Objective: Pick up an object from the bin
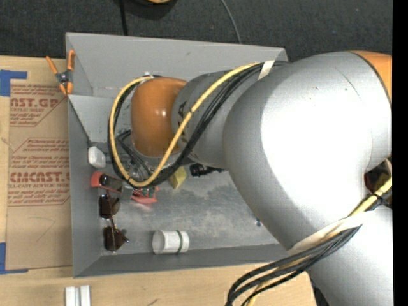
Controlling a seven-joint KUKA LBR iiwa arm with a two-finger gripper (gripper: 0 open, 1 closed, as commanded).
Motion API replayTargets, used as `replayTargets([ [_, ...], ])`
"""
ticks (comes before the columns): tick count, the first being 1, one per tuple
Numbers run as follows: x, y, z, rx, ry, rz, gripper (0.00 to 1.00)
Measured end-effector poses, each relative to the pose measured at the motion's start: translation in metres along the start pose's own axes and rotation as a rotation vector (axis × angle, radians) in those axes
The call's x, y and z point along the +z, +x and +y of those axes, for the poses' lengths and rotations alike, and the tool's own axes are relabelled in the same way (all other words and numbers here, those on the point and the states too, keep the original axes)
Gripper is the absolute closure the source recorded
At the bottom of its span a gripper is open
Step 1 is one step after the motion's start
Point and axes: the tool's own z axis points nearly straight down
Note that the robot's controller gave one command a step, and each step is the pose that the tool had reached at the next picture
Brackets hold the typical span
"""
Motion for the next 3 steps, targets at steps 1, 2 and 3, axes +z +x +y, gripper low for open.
replayTargets([
  [1,-0.038,0.005,-0.004,0.000,0.002,0.004,1.00],
  [2,-0.068,0.004,-0.003,0.023,-0.001,-0.001,1.00],
  [3,-0.107,0.007,-0.005,0.035,0.004,0.009,1.00],
])
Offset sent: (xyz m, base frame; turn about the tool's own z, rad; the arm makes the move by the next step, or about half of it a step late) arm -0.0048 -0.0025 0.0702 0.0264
